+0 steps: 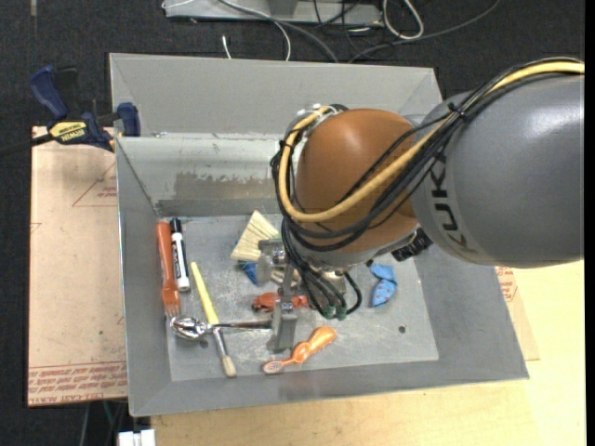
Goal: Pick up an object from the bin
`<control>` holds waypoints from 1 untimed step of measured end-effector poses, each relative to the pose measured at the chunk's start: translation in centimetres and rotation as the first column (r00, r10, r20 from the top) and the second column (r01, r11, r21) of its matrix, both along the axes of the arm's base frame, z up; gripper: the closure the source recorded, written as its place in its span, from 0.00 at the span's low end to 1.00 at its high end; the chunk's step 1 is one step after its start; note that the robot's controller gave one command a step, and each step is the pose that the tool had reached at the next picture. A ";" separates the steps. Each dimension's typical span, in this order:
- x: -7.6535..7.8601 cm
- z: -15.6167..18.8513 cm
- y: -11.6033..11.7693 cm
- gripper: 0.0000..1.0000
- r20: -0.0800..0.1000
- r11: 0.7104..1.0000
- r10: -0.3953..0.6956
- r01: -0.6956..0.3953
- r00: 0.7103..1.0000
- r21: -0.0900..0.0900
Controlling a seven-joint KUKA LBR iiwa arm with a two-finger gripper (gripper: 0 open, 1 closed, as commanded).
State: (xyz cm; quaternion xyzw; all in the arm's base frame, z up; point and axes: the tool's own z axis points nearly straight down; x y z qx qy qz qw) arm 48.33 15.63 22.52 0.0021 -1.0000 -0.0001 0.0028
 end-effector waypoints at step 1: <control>0.2 0.2 -0.1 0.00 0.006 1.000 -0.004 0.004 1.000 0.001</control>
Offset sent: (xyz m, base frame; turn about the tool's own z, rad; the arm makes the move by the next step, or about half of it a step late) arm 0.0456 -0.0752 -0.1552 -0.0524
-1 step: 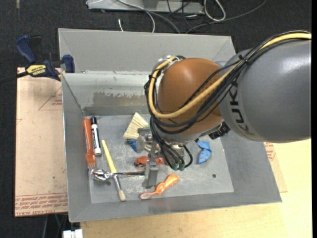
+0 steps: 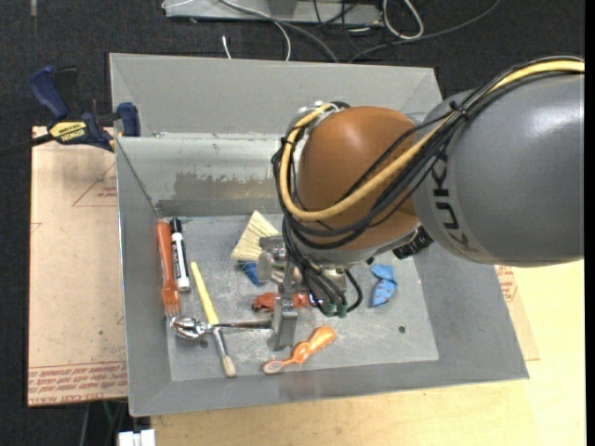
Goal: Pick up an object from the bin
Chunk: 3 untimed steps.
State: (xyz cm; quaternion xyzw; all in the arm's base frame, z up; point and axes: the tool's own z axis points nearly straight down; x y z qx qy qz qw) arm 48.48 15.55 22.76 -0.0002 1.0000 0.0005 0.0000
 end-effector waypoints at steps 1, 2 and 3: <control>2.5 -8.1 -3.9 0.00 0.005 1.000 0.030 -0.030 1.000 0.001; 4.5 -15.8 -6.9 0.00 0.012 0.995 0.102 -0.103 0.995 0.006; 4.7 -15.8 -6.8 0.00 0.009 0.998 0.063 -0.063 0.998 0.006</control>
Offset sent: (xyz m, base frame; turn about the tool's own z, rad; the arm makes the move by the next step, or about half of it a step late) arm 0.0448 -0.0695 -0.1576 -0.1053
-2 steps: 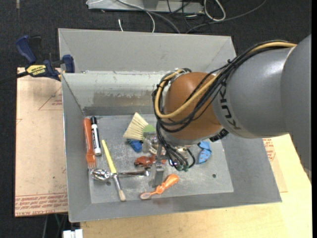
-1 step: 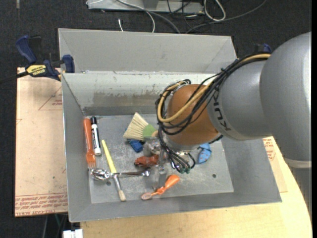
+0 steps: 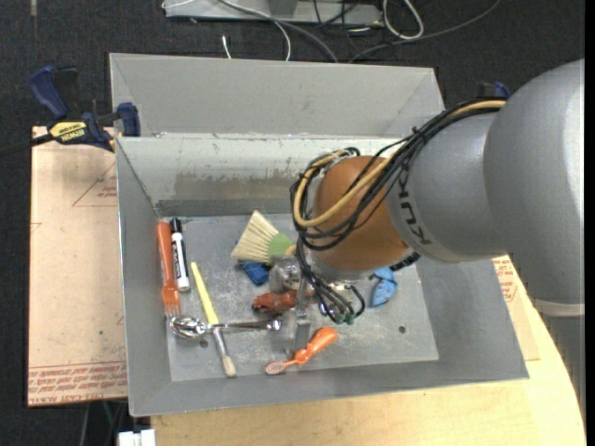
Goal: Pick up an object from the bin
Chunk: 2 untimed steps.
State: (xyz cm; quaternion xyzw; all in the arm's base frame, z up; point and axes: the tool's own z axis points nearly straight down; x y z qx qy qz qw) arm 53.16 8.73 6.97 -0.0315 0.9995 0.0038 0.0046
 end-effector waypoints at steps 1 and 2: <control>-0.1 0.0 0.0 0.00 0.002 1.000 0.025 -0.025 1.000 0.000; 0.1 0.1 0.1 1.00 0.001 1.000 -0.003 0.003 1.000 0.003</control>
Offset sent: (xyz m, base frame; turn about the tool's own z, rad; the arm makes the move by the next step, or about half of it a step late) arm 0.0001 0.0004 -0.0001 0.0023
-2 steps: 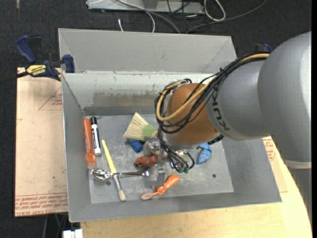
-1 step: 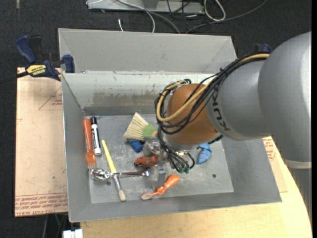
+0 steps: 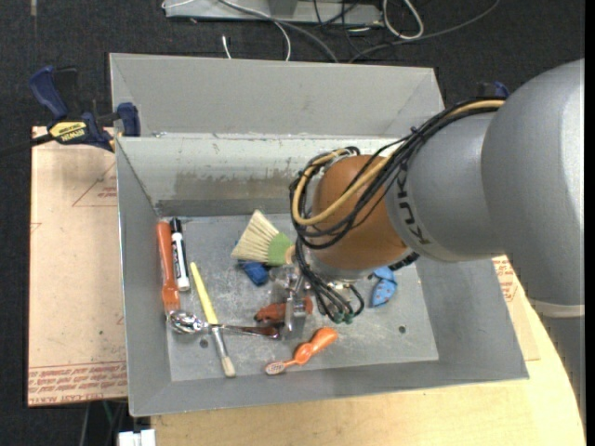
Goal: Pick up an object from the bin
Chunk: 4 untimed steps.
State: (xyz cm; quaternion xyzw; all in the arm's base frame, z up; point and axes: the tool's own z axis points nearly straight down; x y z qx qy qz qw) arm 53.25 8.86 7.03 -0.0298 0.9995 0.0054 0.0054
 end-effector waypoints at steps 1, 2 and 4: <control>0.0 0.0 0.0 1.00 0.000 1.000 0.000 0.000 1.000 0.000; -0.2 2.0 0.0 1.00 -0.004 1.000 0.000 0.000 1.000 -0.001; -0.1 6.4 0.0 1.00 -0.002 1.000 -0.001 0.001 1.000 0.000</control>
Offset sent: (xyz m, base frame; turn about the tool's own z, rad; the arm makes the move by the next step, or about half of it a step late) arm 0.0000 0.0000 0.0452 0.0001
